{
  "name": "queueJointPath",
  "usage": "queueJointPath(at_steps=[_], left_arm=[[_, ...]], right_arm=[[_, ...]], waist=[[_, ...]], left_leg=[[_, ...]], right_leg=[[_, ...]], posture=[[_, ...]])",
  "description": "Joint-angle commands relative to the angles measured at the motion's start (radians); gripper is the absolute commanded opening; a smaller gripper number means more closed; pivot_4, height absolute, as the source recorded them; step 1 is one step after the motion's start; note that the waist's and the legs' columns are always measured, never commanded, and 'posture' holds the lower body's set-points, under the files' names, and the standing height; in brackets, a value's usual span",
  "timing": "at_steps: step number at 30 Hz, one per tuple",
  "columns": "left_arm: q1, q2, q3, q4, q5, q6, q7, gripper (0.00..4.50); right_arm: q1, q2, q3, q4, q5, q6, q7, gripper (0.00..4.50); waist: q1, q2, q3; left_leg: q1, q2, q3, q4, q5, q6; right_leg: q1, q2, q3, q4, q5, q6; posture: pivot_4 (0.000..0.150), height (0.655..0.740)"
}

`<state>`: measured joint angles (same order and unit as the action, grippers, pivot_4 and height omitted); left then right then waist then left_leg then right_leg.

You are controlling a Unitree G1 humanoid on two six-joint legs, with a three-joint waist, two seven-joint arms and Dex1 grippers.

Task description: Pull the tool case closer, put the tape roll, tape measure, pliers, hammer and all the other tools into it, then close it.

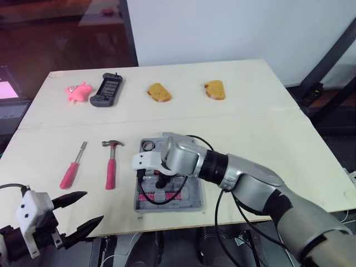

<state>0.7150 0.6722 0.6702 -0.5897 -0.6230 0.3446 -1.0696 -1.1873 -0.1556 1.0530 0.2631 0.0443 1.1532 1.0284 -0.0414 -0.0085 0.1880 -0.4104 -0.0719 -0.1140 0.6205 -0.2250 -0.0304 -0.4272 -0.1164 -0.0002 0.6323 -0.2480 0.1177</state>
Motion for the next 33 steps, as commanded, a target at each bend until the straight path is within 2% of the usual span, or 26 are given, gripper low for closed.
queueJointPath(at_steps=[1,8,9,11,13,15,18,21,25,33], left_arm=[[0.002,0.012,0.014,0.001,-0.019,0.006,-0.009,4.5],[-0.017,0.011,0.016,0.013,-0.021,0.003,-0.006,4.5],[-0.024,0.013,0.015,0.016,-0.023,0.004,-0.006,4.5],[-0.044,0.017,0.015,0.026,-0.039,0.011,-0.007,4.5],[-0.058,0.026,0.01,0.037,-0.039,0.013,-0.011,4.5],[-0.074,0.036,0.006,0.049,-0.037,0.017,-0.014,4.5],[-0.102,0.048,0.003,0.063,-0.032,0.011,-0.017,4.5],[-0.121,0.056,0.01,0.076,-0.034,0.015,-0.02,4.5],[-0.117,0.06,0.023,0.079,-0.04,0.023,-0.029,4.5],[-0.1,0.06,0.042,0.07,-0.046,0.022,-0.026,4.5]], right_arm=[[-0.012,-0.065,-0.047,-0.124,0.016,0.05,0.018,2.34],[0.056,-0.192,-0.234,-0.326,0.101,0.081,0.004,2.34],[0.102,-0.203,-0.304,-0.355,0.114,0.028,-0.016,2.34],[0.259,-0.2,-0.495,-0.412,0.164,-0.244,-0.05,2.34],[0.354,-0.244,-0.521,-0.43,0.139,-0.492,-0.022,2.34],[0.383,-0.258,-0.505,-0.417,0.138,-0.481,0.003,2.34],[0.417,-0.246,-0.505,-0.389,0.17,-0.5,0.041,1.52],[0.432,-0.227,-0.487,-0.358,0.133,-0.555,0.027,0.05],[0.43,-0.152,-0.49,-0.282,0.101,-0.565,-0.036,0.05],[0.455,-0.116,-0.474,-0.153,0.029,-0.601,-0.082,0.05]], waist=[[0.0,0.0,0.0],[-0.003,-0.001,0.0],[-0.002,-0.001,-0.001],[0.002,-0.003,-0.002],[0.009,-0.003,-0.002],[0.005,-0.003,-0.002],[-0.002,-0.003,-0.002],[-0.002,-0.003,-0.002],[-0.002,-0.003,-0.002],[0.003,-0.003,-0.002]], left_leg=[[0.0,0.0,0.0,0.0,0.0,0.0],[0.0,0.0,0.001,0.0,0.0,0.0],[0.0,0.0,0.001,-0.001,0.0,0.0],[0.0,0.0,0.001,-0.001,0.0,0.0],[0.0,0.0,0.001,-0.001,0.0,0.0],[0.0,0.0,0.003,0.0,0.0,0.0],[0.001,0.001,0.002,0.002,0.0,0.0],[0.001,0.002,0.002,0.001,0.0,0.0],[0.001,0.002,0.002,0.001,0.0,0.0],[0.001,0.001,0.001,0.001,0.0,0.0]], right_leg=[[0.0,0.0,0.0,0.0,0.0,0.0],[0.001,0.0,0.0,0.0,0.0,0.0],[0.002,0.0,0.0,0.0,0.0,0.0],[0.002,0.0,0.0,0.0,0.0,0.0],[0.005,-0.001,-0.001,-0.001,0.0,0.0],[0.006,-0.001,0.0,-0.001,0.0,0.001],[0.007,0.0,0.0,0.0,0.0,0.0],[0.007,0.001,0.0,0.0,0.0,0.0],[0.007,0.001,0.001,0.0,0.0,0.0],[0.006,0.001,0.001,0.0,0.0,0.0]], posture=[[0.15,0.74],[0.15,0.74],[0.15,0.74],[0.15,0.74],[0.15,0.74],[0.15,0.74],[0.15,0.74],[0.15,0.74],[0.15,0.74],[0.15,0.74]])
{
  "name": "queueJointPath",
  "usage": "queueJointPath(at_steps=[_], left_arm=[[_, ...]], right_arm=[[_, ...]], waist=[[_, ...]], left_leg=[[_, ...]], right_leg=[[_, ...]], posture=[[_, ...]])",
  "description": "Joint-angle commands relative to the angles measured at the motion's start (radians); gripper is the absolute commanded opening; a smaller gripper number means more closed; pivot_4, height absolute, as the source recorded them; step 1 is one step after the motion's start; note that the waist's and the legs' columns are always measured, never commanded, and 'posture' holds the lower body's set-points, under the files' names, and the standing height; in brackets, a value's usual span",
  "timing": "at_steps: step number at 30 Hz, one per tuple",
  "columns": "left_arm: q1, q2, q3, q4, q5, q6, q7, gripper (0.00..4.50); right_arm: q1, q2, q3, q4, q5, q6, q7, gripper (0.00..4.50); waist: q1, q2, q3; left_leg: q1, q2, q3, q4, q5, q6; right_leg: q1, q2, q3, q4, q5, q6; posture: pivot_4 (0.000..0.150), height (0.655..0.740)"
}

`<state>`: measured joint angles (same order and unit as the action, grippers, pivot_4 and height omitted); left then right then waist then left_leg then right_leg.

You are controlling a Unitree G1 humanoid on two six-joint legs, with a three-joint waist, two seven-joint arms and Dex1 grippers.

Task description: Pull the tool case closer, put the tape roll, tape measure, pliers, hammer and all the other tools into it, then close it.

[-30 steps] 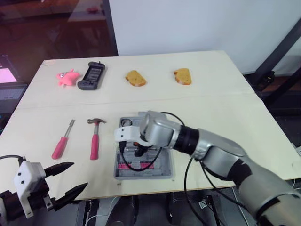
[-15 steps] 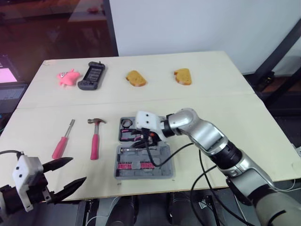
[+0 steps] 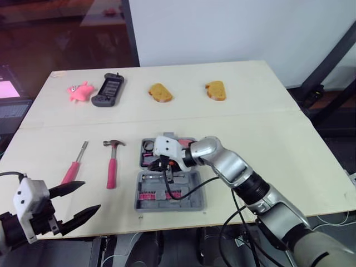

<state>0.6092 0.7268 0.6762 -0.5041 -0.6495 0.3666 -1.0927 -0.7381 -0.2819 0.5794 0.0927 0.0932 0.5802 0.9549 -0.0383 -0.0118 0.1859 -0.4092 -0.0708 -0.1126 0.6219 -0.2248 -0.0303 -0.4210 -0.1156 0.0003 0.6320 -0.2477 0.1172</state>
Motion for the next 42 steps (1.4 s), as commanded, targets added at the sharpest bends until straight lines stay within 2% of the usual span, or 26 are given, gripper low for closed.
queueJointPath(at_steps=[1,14,20,26,28,31,35,37,42], left_arm=[[0.007,0.006,0.039,-0.015,-0.021,0.0,-0.003,4.5],[-0.009,0.024,0.035,0.0,-0.018,0.0,0.003,4.5],[-0.014,0.032,0.035,0.004,-0.012,-0.001,-0.001,4.5],[-0.023,0.051,0.025,0.009,-0.005,0.003,-0.006,4.5],[-0.033,0.058,0.019,0.014,-0.005,0.004,-0.004,4.5],[-0.053,0.069,0.002,0.026,0.01,-0.003,-0.003,4.5],[-0.109,0.087,-0.021,0.065,0.025,-0.024,-0.02,4.5],[-0.142,0.11,-0.036,0.093,0.031,-0.026,-0.042,4.5],[-0.236,0.174,-0.072,0.178,0.037,-0.027,-0.103,4.5]], right_arm=[[0.01,0.012,0.0,0.024,-0.024,-0.033,-0.006,0.05],[0.055,0.013,0.022,0.108,-0.097,-0.092,0.016,0.05],[0.064,-0.006,0.08,0.194,-0.208,-0.15,-0.012,0.05],[0.064,0.011,0.058,0.22,-0.212,-0.177,-0.015,0.05],[0.061,0.011,0.036,0.195,-0.2,-0.269,-0.013,0.05],[0.044,0.025,-0.045,0.124,-0.144,-0.38,-0.016,0.05],[0.023,0.018,-0.169,0.022,-0.054,-0.411,-0.009,0.05],[0.02,-0.022,-0.214,-0.027,-0.019,-0.402,0.029,0.05],[0.024,-0.223,-0.288,-0.173,0.109,-0.241,0.22,0.05]], waist=[[0.0,0.0,0.0],[-0.003,0.0,0.0],[-0.004,0.0,0.0],[-0.005,-0.001,-0.001],[-0.005,-0.001,-0.002],[-0.004,-0.001,-0.001],[-0.002,-0.001,-0.001],[0.0,-0.001,-0.001],[0.015,-0.001,-0.001]], left_leg=[[0.0,0.0,0.0,0.0,0.0,0.0],[0.0,0.0,0.0,-0.001,0.0,0.0],[0.001,0.0,0.0,-0.001,0.0,0.0],[0.009,0.001,0.0,-0.001,0.0,0.0],[0.017,0.001,0.0,-0.004,0.0,0.0],[0.017,0.001,0.0,-0.005,0.0,0.0],[0.015,0.001,0.0,-0.007,0.0,0.0],[0.015,0.001,0.0,-0.007,0.0,0.0],[0.015,0.0,0.0,-0.007,0.0,0.0]], right_leg=[[0.0,0.0,0.0,0.0,0.0,0.0],[0.001,0.0,0.0,0.0,0.0,0.0],[0.001,0.0,0.0,0.0,0.0,0.0],[0.01,0.001,0.0,0.0,-0.002,-0.003],[0.015,0.001,0.0,-0.002,-0.003,-0.004],[0.015,0.001,0.0,-0.002,-0.003,-0.004],[0.014,0.001,0.001,-0.002,-0.001,-0.001],[0.014,0.001,0.0,-0.002,-0.001,0.0],[0.014,0.0,0.0,-0.003,-0.002,-0.003]], posture=[[0.15,0.74],[0.15,0.74],[0.15,0.74],[0.15,0.74],[0.15,0.74],[0.15,0.74],[0.15,0.74],[0.15,0.74],[0.15,0.74]])
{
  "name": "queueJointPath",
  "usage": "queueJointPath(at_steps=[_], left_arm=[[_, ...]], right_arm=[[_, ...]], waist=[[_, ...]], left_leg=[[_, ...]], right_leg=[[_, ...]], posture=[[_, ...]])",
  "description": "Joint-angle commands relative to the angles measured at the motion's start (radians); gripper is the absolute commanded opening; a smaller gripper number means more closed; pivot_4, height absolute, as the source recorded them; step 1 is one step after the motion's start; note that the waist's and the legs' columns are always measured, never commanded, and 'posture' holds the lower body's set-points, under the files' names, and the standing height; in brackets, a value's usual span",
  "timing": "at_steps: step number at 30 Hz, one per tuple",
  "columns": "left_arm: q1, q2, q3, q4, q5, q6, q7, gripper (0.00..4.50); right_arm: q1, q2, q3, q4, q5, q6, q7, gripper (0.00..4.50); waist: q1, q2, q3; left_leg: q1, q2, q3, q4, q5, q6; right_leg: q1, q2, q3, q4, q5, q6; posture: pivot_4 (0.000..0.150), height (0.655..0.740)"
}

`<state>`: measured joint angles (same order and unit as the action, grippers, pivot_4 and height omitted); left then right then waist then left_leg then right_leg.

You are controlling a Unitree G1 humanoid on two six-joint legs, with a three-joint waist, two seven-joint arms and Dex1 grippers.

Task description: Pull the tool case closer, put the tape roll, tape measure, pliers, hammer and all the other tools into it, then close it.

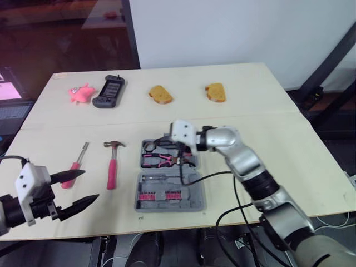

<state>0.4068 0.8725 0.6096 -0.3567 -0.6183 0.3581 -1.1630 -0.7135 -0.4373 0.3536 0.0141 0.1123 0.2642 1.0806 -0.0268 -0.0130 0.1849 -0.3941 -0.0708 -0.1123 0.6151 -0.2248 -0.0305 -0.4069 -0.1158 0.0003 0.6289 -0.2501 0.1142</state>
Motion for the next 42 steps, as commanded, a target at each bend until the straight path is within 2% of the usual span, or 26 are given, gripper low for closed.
queueJointPath(at_steps=[1,4,8,9,11,14,18,22,26,33,40,42], left_arm=[[-0.049,0.036,-0.014,0.045,0.007,-0.02,-0.042,4.5],[-0.089,0.037,-0.02,0.077,0.009,-0.022,-0.041,4.5],[-0.091,0.01,0.036,0.106,-0.021,0.009,-0.012,4.5],[-0.077,-0.002,0.052,0.113,-0.018,0.0,-0.008,4.5],[-0.043,-0.037,0.102,0.138,-0.019,-0.015,0.002,4.5],[0.003,-0.071,0.168,0.195,0.0,-0.063,-0.004,4.5],[0.009,-0.044,0.268,0.554,0.038,-0.195,-0.044,4.5],[-0.01,0.023,0.286,0.763,0.057,-0.265,-0.098,4.5],[-0.018,0.046,0.312,0.814,0.033,-0.257,-0.099,4.5],[0.009,0.0,0.339,0.714,0.011,-0.23,-0.054,4.5],[0.136,-0.136,0.392,0.46,-0.057,-0.14,0.035,4.5],[0.177,-0.184,0.403,0.368,-0.077,-0.107,0.081,4.5]], right_arm=[[0.015,-0.103,-0.081,-0.122,0.112,0.071,0.118,0.05],[0.088,-0.21,-0.173,-0.194,0.196,0.107,0.171,0.05],[0.2,-0.32,-0.311,-0.284,0.317,0.281,0.143,0.05],[0.231,-0.345,-0.338,-0.289,0.324,0.318,0.125,0.29],[0.287,-0.357,-0.416,-0.271,0.347,0.355,0.07,0.91],[0.38,-0.387,-0.511,-0.221,0.337,0.321,0.043,2.35],[0.489,-0.452,-0.558,-0.045,0.258,0.148,0.068,4.32],[0.472,-0.467,-0.573,0.072,0.251,0.078,0.077,4.43],[0.438,-0.49,-0.591,0.153,0.254,0.04,0.084,4.43],[0.326,-0.488,-0.53,0.151,0.274,0.089,0.119,4.43],[0.152,-0.414,-0.356,0.046,0.26,0.168,0.148,4.43],[0.096,-0.395,-0.311,0.04,0.261,0.216,0.163,4.43]], waist=[[0.006,0.0,0.0],[0.011,0.0,0.0],[0.011,0.0,0.001],[0.011,0.0,0.001],[0.011,0.0,0.0],[0.015,0.0,0.0],[0.019,-0.001,0.0],[0.014,-0.001,0.001],[0.014,0.0,0.001],[0.01,0.0,0.001],[0.001,-0.001,0.001],[-0.012,0.0,0.001]], left_leg=[[-0.001,0.0,0.0,0.0,0.0,0.0],[-0.001,0.0,0.0,-0.001,0.0,0.0],[-0.002,0.0,0.001,-0.001,0.0,0.0],[-0.003,0.0,0.001,-0.001,0.0,0.0],[-0.003,0.0,0.001,-0.001,0.0,0.0],[-0.004,0.001,0.001,-0.001,0.0,0.0],[-0.005,0.0,0.002,0.0,0.0,0.0],[-0.006,0.001,0.003,0.001,0.0,0.0],[-0.007,0.001,0.002,0.001,0.0,0.0],[-0.013,0.001,0.002,0.001,0.0,0.0],[-0.015,0.002,0.004,0.0,0.0,0.0],[-0.016,-0.008,-0.012,0.0,0.001,0.001]], right_leg=[[0.0,0.0,0.0,0.0,0.0,0.0],[0.0,0.0,0.0,0.0,0.0,0.0],[-0.002,-0.002,0.0,0.0,0.0,0.001],[-0.002,-0.002,0.0,0.0,0.0,0.001],[-0.002,-0.002,0.0,0.0,0.0,0.0],[-0.003,-0.003,0.001,-0.001,-0.001,0.0],[-0.002,-0.003,-0.001,-0.003,-0.001,0.0],[-0.002,-0.003,-0.001,-0.003,-0.001,-0.001],[-0.004,-0.004,-0.001,-0.004,-0.001,0.0],[-0.011,-0.004,0.0,-0.002,0.0,0.0],[-0.015,-0.004,0.004,0.0,0.0,0.0],[-0.009,-0.013,-0.012,0.002,-0.003,0.004]], posture=[[0.15,0.74],[0.15,0.74],[0.15,0.74],[0.15,0.74],[0.15,0.74],[0.15,0.74],[0.15,0.74],[0.15,0.74],[0.15,0.74],[0.15,0.74],[0.15,0.74],[0.15,0.74]])
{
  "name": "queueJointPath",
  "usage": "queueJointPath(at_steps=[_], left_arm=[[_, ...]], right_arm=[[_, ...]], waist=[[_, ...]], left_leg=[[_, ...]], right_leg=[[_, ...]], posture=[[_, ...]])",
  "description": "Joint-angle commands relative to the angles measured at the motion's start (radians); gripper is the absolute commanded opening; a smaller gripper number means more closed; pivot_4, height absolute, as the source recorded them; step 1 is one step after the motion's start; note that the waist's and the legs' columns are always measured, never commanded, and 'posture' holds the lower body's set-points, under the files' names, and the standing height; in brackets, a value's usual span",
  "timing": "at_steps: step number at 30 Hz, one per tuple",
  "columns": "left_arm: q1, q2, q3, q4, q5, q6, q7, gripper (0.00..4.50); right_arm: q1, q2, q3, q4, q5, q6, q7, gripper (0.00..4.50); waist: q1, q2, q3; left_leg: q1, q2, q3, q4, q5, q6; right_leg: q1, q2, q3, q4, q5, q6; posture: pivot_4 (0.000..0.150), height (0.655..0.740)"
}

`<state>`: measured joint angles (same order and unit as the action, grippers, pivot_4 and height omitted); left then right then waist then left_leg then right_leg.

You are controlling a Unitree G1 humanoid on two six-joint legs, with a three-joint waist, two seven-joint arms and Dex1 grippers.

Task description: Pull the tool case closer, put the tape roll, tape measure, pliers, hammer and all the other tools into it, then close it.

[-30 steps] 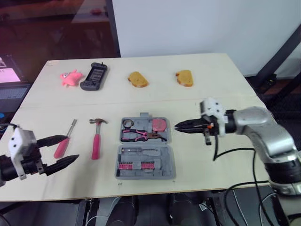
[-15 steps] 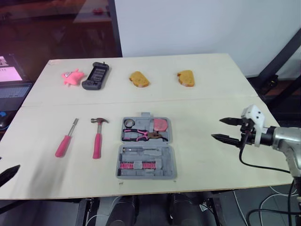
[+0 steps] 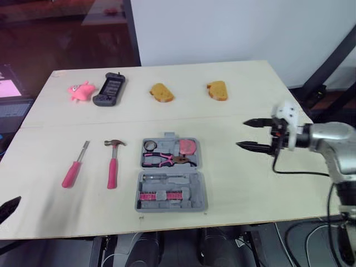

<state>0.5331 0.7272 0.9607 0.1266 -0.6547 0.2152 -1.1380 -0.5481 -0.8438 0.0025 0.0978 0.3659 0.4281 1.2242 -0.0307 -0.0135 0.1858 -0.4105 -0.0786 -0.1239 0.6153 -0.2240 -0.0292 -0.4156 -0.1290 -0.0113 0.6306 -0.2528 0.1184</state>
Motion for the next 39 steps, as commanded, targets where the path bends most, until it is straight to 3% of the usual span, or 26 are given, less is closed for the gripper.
queueJointPath(at_steps=[1,9,15,18,24,30,39], left_arm=[[0.074,-0.062,0.053,-0.162,-0.047,0.058,0.083,4.5],[0.236,-0.248,0.003,-0.489,-0.042,0.144,0.278,4.5],[0.245,-0.308,-0.06,-0.689,-0.035,0.231,0.474,4.5],[0.223,-0.286,-0.07,-0.734,-0.053,0.308,0.564,4.5],[0.132,-0.183,-0.073,-0.697,-0.075,0.401,0.608,4.5],[-0.014,-0.081,-0.098,-0.658,-0.221,0.58,0.639,4.5],[-0.367,-0.077,-0.381,-0.524,-0.156,0.708,0.81,4.5]], right_arm=[[-0.106,0.026,0.066,-0.045,0.009,0.072,0.033,4.43],[-0.325,0.095,0.212,-0.033,-0.022,0.084,0.145,4.43],[-0.441,0.133,0.235,-0.086,0.025,0.13,0.23,4.43],[-0.468,0.134,0.225,-0.13,0.066,0.174,0.253,4.43],[-0.462,0.125,0.209,-0.191,0.092,0.228,0.222,4.43],[-0.45,0.126,0.194,-0.243,0.116,0.32,0.141,4.43],[-0.389,0.121,0.19,-0.339,0.096,0.393,-0.016,4.43]], waist=[[-0.01,0.004,0.002],[0.019,0.003,0.002],[0.022,0.002,0.002],[0.02,0.002,0.002],[0.02,0.002,0.002],[0.02,0.002,0.002],[0.021,0.002,0.001]], left_leg=[[0.0,-0.009,-0.014,0.001,0.001,0.001],[0.001,-0.008,-0.008,0.003,0.001,0.0],[0.001,-0.008,-0.007,0.004,0.0,0.0],[0.001,-0.008,-0.007,0.005,0.001,0.0],[0.001,-0.008,-0.006,0.005,0.001,0.0],[0.001,-0.008,-0.006,0.005,0.001,0.0],[0.001,-0.009,-0.006,0.007,0.001,0.0]], right_leg=[[0.006,-0.006,-0.012,0.002,-0.004,0.002],[0.006,-0.005,-0.007,-0.001,-0.006,0.002],[0.006,-0.005,-0.005,-0.001,-0.006,0.002],[0.006,-0.004,-0.005,-0.001,-0.006,0.002],[0.005,-0.003,-0.004,0.0,-0.005,0.002],[0.005,-0.003,-0.004,0.001,-0.005,0.002],[0.005,-0.003,-0.003,0.002,-0.002,0.007]], posture=[[0.15,0.74],[0.15,0.74],[0.15,0.74],[0.15,0.74],[0.15,0.74],[0.15,0.74],[0.15,0.74]])
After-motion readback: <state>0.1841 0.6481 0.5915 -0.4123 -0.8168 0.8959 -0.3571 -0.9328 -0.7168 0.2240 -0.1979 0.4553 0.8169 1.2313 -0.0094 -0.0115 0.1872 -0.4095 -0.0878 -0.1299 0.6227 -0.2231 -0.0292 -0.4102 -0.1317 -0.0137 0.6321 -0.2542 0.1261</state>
